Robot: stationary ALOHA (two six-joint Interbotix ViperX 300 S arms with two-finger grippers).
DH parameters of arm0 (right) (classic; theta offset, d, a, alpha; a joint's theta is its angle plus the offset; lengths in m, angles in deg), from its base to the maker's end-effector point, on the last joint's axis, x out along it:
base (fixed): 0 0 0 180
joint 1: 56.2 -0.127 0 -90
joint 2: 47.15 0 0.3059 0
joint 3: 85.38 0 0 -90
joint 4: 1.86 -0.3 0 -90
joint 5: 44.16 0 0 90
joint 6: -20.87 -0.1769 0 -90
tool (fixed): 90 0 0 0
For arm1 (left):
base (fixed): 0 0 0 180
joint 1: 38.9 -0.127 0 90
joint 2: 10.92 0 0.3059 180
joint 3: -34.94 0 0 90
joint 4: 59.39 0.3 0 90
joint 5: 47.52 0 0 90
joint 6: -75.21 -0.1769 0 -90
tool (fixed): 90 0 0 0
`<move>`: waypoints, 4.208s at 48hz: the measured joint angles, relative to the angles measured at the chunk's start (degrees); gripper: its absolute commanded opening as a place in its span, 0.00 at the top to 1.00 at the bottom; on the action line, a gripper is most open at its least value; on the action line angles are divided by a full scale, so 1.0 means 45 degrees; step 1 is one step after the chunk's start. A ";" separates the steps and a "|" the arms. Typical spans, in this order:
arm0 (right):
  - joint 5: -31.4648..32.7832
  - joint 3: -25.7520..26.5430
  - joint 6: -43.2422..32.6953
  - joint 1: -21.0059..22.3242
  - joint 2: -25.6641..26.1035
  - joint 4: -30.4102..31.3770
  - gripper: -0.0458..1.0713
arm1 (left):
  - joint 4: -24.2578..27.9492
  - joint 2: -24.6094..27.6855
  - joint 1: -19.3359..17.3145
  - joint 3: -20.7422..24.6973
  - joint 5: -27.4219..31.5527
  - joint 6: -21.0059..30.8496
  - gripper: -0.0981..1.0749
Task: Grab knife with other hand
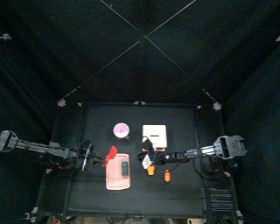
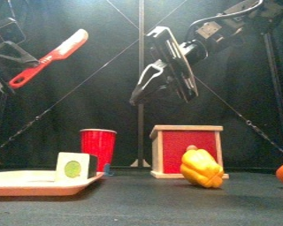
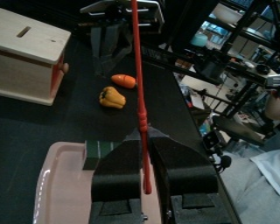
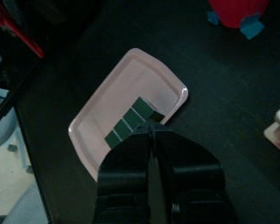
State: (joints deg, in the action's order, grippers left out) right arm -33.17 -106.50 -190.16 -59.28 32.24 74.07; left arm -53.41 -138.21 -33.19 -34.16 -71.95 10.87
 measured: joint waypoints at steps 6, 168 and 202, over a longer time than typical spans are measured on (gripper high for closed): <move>-0.0098 -0.0156 0.0000 0.0059 0.0820 0.0410 0.67 | 0.0000 0.0371 0.0020 0.0156 -0.0098 -0.0020 0.59; 0.0273 0.1406 0.0020 -0.1367 -0.0664 0.5293 0.55 | 0.2812 0.5117 0.0879 0.3535 0.4336 -0.0352 0.59; -0.3477 0.0547 0.0059 -0.0273 -0.0273 0.3848 0.58 | 0.2793 0.3320 -0.0566 0.2598 0.0762 -0.0234 0.58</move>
State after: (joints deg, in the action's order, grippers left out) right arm -48.82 -104.03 -189.89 -60.51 31.01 91.39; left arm -40.85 -123.27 -35.74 -22.48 -68.52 9.82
